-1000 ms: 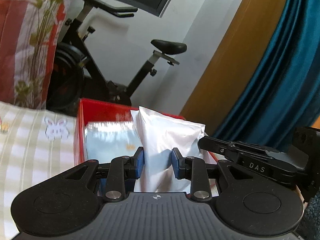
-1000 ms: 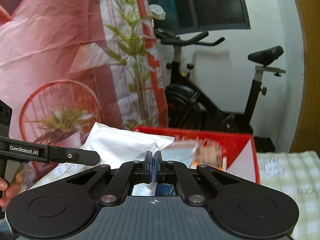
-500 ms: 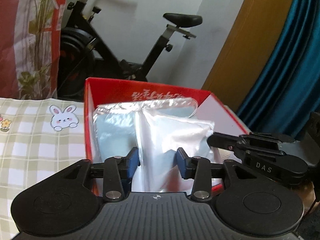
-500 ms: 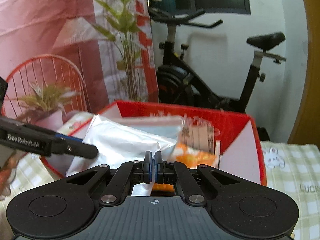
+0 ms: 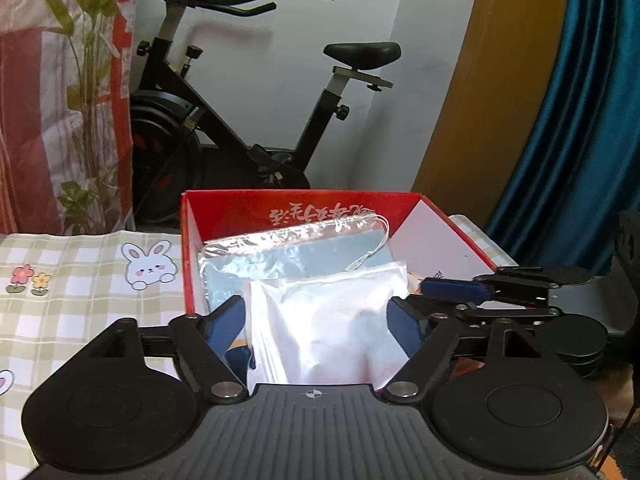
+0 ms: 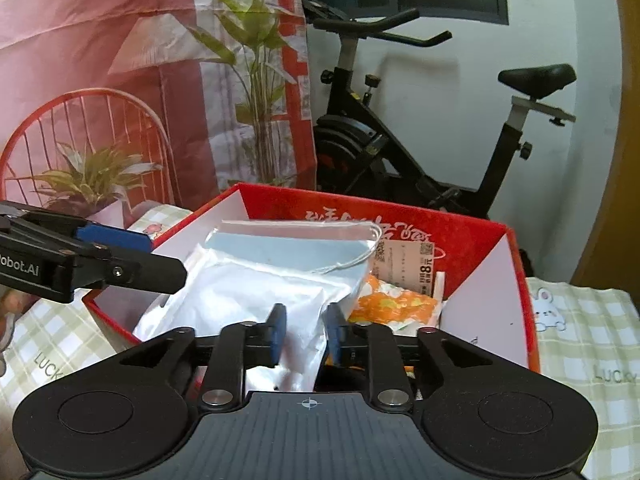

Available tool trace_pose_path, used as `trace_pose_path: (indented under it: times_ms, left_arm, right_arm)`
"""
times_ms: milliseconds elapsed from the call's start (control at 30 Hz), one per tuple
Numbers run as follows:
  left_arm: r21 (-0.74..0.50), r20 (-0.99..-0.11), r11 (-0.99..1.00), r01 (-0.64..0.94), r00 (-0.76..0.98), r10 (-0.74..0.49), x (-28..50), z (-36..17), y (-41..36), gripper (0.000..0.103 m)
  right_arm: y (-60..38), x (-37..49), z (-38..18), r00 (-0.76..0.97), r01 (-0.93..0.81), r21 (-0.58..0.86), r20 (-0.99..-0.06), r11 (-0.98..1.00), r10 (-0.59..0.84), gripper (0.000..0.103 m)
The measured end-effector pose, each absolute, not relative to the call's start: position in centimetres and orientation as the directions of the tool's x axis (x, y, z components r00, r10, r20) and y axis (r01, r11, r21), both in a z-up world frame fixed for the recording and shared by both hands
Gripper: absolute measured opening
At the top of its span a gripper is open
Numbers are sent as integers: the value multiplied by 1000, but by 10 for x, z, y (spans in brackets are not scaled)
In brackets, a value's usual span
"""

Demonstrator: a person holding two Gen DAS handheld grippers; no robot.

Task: Organize soft objects
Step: 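Lower the foil packet into the box and open both grippers, then move both grippers down to the black eye mask beside the box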

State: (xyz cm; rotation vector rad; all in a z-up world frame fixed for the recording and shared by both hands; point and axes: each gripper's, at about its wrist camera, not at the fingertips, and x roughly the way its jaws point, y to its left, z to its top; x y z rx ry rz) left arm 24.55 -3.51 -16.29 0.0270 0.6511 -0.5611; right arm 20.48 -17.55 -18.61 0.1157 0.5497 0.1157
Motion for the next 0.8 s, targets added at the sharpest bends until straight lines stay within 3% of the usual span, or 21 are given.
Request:
trace_pose_path:
  times_ms: [33, 100, 233, 300, 367, 800]
  left_arm:
    - [-141, -580, 855, 499, 658, -480, 244, -161, -35, 84]
    - [-126, -578, 861, 492, 669, -467, 239, -159, -34, 88]
    - [-85, -569, 878, 472, 700, -432, 230, -152, -34, 97]
    - [-60, -561, 886, 460, 718, -411, 224, -149, -34, 99]
    - [-40, -563, 890, 454, 726, -396, 221, -147, -34, 102]
    - [25, -520, 931, 365, 800, -300, 197, -148, -23, 103]
  right_arm:
    - [-176, 203, -185, 847, -72, 135, -514, 988, 132, 35]
    - [-175, 198, -181, 851, -58, 121, -514, 991, 112, 55]
    - [-178, 188, -176, 855, -33, 110, -512, 993, 85, 74]
    - [-179, 182, -174, 857, -21, 114, -510, 993, 77, 92]
    - [-179, 176, -172, 862, -14, 115, -503, 993, 70, 103]
    - [-190, 143, -171, 885, 84, 134, -466, 987, -12, 103]
